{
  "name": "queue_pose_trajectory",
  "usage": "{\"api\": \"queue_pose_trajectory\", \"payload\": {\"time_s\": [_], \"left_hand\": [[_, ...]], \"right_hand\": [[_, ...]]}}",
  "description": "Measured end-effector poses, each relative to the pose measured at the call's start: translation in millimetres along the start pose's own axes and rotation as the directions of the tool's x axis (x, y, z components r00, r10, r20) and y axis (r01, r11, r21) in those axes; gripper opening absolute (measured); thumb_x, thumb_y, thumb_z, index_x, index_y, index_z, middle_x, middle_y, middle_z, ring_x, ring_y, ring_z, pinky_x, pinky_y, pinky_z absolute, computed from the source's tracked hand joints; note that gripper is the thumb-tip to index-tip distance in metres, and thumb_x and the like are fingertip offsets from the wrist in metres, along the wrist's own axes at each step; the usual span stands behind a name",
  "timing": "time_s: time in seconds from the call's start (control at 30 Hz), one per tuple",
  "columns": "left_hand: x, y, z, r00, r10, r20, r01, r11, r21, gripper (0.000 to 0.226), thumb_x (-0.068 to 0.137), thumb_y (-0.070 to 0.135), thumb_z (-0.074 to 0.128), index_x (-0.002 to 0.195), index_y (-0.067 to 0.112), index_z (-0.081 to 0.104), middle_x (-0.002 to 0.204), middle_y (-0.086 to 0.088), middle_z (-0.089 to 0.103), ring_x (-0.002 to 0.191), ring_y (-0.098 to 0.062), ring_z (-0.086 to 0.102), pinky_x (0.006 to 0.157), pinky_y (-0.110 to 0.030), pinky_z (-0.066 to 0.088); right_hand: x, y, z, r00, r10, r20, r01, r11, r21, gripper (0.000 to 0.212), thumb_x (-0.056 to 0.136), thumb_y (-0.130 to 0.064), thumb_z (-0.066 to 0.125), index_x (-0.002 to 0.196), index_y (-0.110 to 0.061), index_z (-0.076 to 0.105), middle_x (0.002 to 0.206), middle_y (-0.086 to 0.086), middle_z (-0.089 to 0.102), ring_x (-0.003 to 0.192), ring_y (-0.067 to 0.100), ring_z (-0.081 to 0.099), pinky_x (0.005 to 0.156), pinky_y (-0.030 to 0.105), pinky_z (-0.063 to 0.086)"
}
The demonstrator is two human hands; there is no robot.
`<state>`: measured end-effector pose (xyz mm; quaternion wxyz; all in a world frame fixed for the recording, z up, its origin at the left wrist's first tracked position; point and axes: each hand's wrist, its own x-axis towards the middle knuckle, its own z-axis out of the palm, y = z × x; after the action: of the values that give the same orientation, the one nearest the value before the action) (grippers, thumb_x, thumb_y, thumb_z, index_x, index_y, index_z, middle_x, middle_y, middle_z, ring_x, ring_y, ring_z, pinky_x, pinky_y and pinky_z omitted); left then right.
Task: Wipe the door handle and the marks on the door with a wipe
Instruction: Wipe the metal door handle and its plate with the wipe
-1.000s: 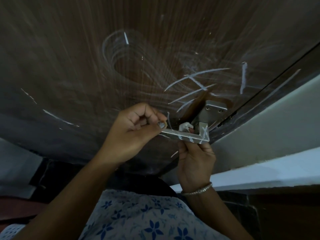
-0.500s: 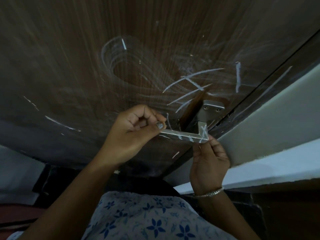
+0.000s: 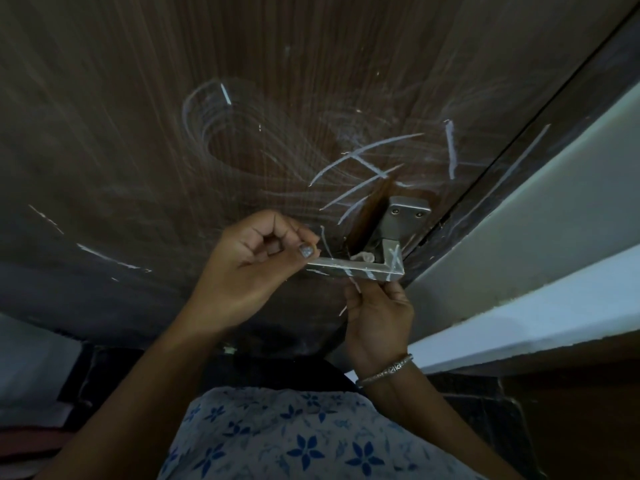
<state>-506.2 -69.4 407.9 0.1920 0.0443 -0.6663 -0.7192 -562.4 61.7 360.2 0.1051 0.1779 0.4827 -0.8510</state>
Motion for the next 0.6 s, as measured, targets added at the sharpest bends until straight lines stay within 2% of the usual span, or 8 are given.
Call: {"api": "queue_pose_trajectory", "payload": {"time_s": [0.23,0.4,0.6], "left_hand": [[-0.8,0.9,1.1,1.0,0.003,-0.01,-0.003,1.0,-0.016,0.007,0.072,0.007,0.061,0.068,0.009,0.056,0.081,0.005,0.07,0.079,-0.015,0.066,0.072,-0.019,0.053],[-0.7,1.0,1.4,1.0,0.003,-0.009,-0.003,1.0,-0.01,0.006,0.072,0.007,0.061,0.069,0.006,0.056,0.081,0.004,0.07,0.078,-0.014,0.066,0.071,-0.02,0.054],[-1.0,-0.1,1.4,1.0,-0.003,-0.02,0.003,1.0,-0.015,0.008,0.072,0.007,0.061,0.067,0.011,0.057,0.081,0.005,0.071,0.079,-0.013,0.067,0.073,-0.021,0.054]], "right_hand": [[3.1,-14.3,-12.4,0.999,-0.006,-0.036,0.008,0.999,0.044,0.011,0.086,0.006,0.056,0.087,-0.001,0.064,0.061,-0.001,0.069,0.058,0.006,0.064,0.055,0.017,0.054],[6.1,-8.7,-8.0,0.991,0.133,0.004,-0.132,0.979,0.153,0.017,0.089,0.009,0.048,0.085,-0.002,0.06,0.076,0.007,0.064,0.074,0.014,0.063,0.066,0.021,0.058],[10.7,-18.1,-10.2,0.978,0.207,0.013,-0.205,0.955,0.216,0.024,0.089,0.011,0.042,0.087,-0.002,0.062,0.074,0.006,0.068,0.065,0.011,0.068,0.062,0.021,0.058]]}}
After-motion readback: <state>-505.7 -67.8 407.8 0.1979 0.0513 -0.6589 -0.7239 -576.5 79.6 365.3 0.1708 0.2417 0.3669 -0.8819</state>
